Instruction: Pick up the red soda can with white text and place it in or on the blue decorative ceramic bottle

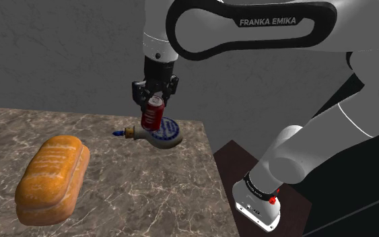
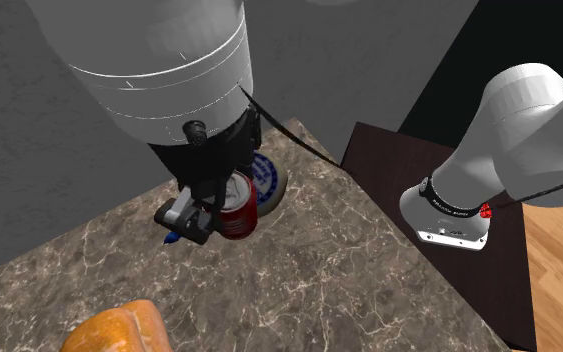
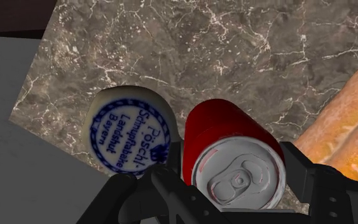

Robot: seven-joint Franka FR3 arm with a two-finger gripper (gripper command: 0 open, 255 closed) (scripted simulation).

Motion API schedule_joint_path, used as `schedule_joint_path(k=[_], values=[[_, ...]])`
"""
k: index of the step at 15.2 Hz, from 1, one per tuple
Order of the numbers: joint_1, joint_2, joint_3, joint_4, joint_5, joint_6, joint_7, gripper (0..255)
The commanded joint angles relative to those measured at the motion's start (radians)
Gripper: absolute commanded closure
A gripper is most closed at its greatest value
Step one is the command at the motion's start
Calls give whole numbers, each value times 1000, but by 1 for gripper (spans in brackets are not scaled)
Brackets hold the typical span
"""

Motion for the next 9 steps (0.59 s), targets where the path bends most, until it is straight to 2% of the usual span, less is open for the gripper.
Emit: schedule_joint_path(k=[1,9], values=[[-10,3,-15,18,-6,-17,-21,255],[-90,51,-130,103,-53,-65,-193,255]])
